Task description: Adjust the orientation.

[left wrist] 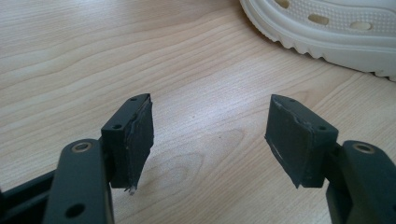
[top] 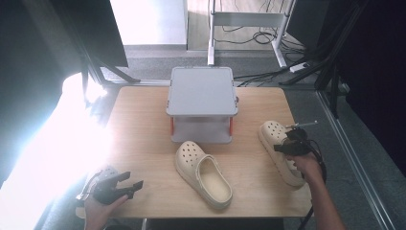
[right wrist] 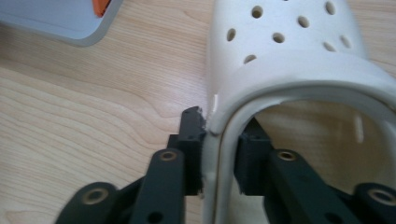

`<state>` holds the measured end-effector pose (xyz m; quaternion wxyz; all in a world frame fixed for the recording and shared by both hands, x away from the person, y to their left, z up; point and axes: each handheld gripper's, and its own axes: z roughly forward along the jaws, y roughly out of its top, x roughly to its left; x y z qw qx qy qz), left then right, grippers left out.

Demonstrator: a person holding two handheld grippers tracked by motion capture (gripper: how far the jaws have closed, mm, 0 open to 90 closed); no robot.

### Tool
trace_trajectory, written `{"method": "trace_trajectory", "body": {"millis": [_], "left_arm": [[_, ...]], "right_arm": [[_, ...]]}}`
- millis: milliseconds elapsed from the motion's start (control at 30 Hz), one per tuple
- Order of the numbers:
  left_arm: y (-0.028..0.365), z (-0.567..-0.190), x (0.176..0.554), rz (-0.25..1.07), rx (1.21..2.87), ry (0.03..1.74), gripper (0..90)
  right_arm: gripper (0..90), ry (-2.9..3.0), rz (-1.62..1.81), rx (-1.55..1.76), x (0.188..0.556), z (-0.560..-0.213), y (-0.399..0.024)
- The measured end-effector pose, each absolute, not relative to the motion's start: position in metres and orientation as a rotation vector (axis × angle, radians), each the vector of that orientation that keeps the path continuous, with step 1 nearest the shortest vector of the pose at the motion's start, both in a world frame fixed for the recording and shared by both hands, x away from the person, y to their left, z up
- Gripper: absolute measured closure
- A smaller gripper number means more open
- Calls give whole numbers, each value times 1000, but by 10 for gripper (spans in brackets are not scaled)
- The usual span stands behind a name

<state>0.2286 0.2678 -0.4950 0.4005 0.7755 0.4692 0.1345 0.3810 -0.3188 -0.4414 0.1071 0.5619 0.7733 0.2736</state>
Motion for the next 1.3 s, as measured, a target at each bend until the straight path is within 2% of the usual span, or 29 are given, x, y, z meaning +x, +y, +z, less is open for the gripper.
{"method": "trace_trajectory", "body": {"millis": [567, 900, 1300], "left_arm": [[268, -496, 229, 339, 1964, 1187, 330], [267, -495, 229, 335, 1965, 1184, 330], [266, -495, 229, 337, 1967, 1182, 330]], "right_arm": [[783, 2290, 842, 1599, 370, -430, -320], [783, 2352, 891, 1452, 339, -409, -300], [783, 2421, 947, 1393, 335, -412, -269]]}}
